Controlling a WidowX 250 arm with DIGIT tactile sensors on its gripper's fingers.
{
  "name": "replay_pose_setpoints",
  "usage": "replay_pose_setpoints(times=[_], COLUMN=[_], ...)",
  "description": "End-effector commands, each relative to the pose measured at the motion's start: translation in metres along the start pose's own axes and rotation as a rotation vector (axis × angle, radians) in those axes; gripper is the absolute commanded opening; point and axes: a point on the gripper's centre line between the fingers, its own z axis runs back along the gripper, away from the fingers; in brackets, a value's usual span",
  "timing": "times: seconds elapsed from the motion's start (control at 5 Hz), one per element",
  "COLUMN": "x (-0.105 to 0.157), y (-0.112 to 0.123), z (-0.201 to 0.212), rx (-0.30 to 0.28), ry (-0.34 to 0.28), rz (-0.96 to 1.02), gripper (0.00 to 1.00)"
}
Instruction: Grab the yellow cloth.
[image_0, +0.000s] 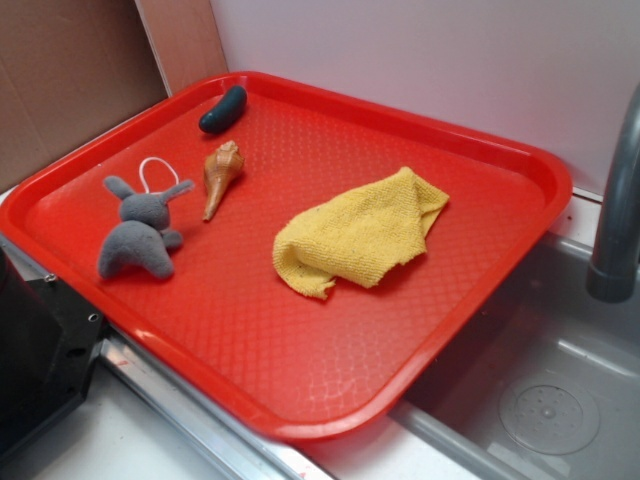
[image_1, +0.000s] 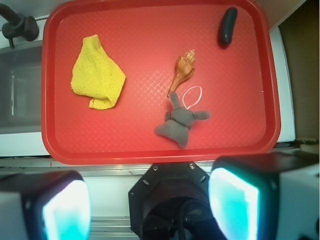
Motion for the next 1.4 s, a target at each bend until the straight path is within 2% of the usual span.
replay_pose_setpoints(times=[0.0, 0.2, 0.4, 0.6, 1.0, 1.2], x=[0.000, 0.017, 0.037, 0.056, 0.101, 0.115], y=[0.000, 0.003, 0.001, -0.004, -0.039, -0.050], z=[0.000, -0.009, -0.029, -0.055, -0.118, -0.144], rx=[0.000, -0.004, 0.049, 0.069, 0.107, 0.132], ry=[0.000, -0.018, -0.021, -0.048, -0.140, -0.125], rz=[0.000, -0.079, -0.168, -0.315, -0.531, -0.548], gripper=[1.00, 1.00, 1.00, 1.00, 1.00, 1.00])
